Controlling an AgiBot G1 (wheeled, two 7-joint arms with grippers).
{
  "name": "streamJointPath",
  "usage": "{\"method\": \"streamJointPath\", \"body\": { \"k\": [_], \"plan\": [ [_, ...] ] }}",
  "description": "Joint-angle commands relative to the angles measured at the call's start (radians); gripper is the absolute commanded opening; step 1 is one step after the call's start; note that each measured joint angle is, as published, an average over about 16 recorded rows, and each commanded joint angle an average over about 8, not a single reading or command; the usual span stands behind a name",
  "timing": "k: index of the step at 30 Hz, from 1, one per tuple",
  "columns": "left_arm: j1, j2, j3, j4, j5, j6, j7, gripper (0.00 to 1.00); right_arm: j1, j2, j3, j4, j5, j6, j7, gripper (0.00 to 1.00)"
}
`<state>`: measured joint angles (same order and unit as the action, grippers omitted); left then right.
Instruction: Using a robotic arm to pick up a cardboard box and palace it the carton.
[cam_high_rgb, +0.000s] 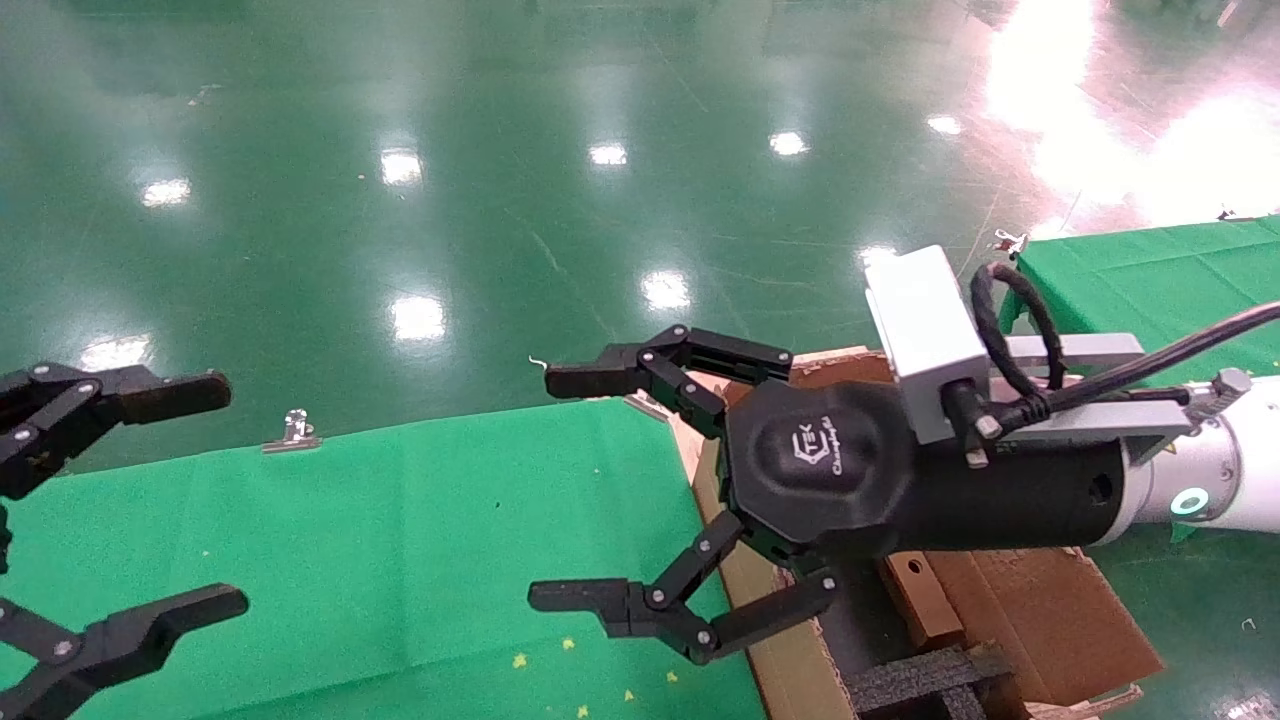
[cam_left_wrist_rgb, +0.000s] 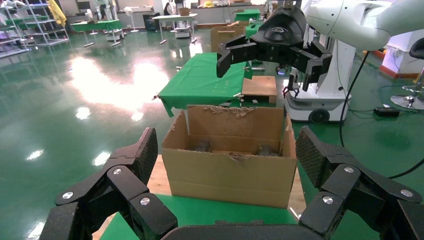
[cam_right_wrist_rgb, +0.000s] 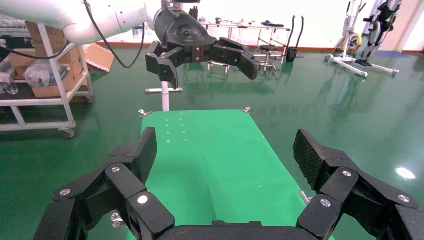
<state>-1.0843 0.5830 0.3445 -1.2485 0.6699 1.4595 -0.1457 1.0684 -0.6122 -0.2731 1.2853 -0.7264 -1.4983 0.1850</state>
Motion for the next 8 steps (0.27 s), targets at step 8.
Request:
{"method": "streamJointPath", "body": {
  "k": [8],
  "plan": [
    [0.0, 0.0, 0.0, 0.0, 0.0, 0.0, 0.0, 1.0, 0.004, 0.001, -0.005, -0.001, -0.003, 0.002, 0.003, 1.0]
  ]
}}
